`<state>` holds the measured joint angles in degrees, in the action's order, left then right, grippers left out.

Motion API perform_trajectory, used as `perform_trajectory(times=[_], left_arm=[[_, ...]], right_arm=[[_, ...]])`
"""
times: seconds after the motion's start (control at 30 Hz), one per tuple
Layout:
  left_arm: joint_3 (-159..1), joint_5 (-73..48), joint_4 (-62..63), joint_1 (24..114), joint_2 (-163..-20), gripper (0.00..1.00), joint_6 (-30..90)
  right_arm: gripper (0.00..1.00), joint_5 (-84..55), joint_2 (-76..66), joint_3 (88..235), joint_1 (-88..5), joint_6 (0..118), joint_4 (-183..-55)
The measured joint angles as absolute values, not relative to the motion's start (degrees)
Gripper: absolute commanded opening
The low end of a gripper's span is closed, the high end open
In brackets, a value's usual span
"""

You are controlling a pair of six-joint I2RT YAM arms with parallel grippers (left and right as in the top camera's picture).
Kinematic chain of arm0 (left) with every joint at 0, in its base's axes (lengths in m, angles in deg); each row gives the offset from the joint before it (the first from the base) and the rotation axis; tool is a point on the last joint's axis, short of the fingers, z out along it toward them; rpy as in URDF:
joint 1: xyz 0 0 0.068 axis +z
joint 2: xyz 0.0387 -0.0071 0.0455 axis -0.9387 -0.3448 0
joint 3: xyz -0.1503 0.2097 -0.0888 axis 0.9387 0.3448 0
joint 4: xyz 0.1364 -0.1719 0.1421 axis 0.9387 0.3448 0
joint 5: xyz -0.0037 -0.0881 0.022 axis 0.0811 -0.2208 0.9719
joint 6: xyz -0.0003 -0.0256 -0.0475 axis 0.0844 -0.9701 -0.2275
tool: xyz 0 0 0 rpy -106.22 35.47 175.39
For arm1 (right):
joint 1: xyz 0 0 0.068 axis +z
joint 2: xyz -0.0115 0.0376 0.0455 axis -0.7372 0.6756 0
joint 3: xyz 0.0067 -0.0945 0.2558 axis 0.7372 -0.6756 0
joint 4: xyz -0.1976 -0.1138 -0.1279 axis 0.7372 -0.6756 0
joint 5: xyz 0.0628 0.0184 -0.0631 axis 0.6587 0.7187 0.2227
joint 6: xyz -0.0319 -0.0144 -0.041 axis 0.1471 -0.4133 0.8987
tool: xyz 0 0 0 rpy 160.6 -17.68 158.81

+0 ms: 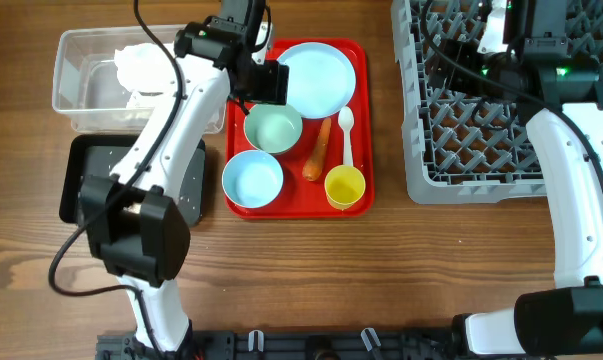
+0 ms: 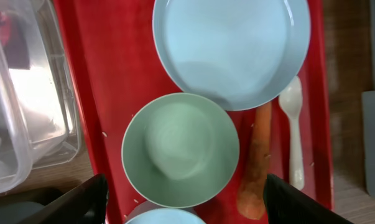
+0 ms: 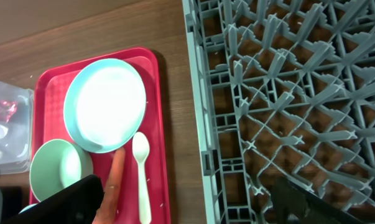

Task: Sort waste into correct bins and load items into the dishwasher rack
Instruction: 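Set the plate down and reach the right gripper to the green bowl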

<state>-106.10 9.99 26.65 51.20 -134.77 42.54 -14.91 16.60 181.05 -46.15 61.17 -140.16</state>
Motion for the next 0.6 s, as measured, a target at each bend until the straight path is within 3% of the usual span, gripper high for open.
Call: perform_trajectory(times=[0.13, 0.3, 0.47, 0.6], left_arm=[[-104.44, 12.77, 26.02, 51.2, -141.45, 0.75, 42.54], [-104.07, 13.38, 26.04, 51.18, -142.13, 0.77, 42.56], [-104.07, 11.02, 26.31, 51.64, -141.98, 0.75, 39.24], [-104.13, 9.95, 26.06, 53.52, -135.99, 0.85, 38.21]], right_arm=[[0.89, -14.25, 16.71, 181.05, -46.15, 61.2, -140.1], [0.9, -13.81, 17.08, 181.05, -45.74, 61.13, -139.51], [0.88, -8.17, 20.86, 181.05, -40.43, 60.74, -131.86], [0.85, -6.21, 27.68, 181.05, -32.64, 58.92, -125.83]])
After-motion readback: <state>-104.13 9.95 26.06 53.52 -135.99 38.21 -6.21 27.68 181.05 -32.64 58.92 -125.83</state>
